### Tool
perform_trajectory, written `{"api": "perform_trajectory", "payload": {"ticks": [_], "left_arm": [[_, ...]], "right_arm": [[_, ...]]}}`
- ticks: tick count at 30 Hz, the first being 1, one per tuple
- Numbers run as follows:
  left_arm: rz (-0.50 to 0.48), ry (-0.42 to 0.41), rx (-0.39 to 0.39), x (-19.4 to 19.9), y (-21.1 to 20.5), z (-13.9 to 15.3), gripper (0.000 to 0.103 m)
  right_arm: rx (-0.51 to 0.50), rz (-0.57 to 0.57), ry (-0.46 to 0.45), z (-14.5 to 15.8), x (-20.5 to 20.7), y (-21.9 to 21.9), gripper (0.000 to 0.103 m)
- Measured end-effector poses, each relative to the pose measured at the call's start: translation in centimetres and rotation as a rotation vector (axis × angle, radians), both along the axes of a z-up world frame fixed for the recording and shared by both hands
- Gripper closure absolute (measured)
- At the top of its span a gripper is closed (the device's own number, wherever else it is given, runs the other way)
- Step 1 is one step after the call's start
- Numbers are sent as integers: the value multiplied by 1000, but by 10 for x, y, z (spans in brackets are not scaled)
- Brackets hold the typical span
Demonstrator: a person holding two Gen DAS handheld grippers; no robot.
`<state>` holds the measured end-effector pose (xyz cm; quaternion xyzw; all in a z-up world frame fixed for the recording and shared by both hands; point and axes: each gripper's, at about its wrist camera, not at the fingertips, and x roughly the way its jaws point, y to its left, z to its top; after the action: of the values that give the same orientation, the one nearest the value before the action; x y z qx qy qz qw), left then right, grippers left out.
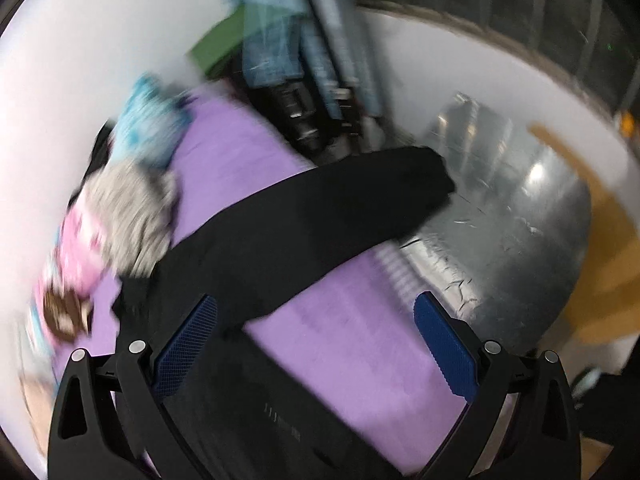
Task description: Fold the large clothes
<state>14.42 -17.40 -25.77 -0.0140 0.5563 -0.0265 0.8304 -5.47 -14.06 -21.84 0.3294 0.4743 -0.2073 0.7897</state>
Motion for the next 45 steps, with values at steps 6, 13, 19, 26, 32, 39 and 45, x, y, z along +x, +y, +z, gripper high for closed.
{"api": "perform_trajectory", "payload": {"ticks": [6,13,19,26,32,39,45], "left_arm": [[-54,101,-37,35,-60,-92,6],[-204,100,-87,50,-125,-136,6],[-178,166,-130,61,-141,-157,6],[-155,170,-123,50,-131,-149,6],[-143,162,-120,48,-115,-137,6],[-69,169,-212,69,-95,-105,6],[-33,136,-339,102,-92,-51,6]], "right_arm": [[76,-128,-10,-83,13,-82,6],[293,-332,-41,-168,21,-136,6],[355,-315,-29,-200,46,-135,7],[371,-307,-33,-208,70,-117,33],[331,-313,-39,-214,70,-114,71],[35,-40,-77,-135,92,-73,97],[-272,314,-106,-60,114,21,101]]}}
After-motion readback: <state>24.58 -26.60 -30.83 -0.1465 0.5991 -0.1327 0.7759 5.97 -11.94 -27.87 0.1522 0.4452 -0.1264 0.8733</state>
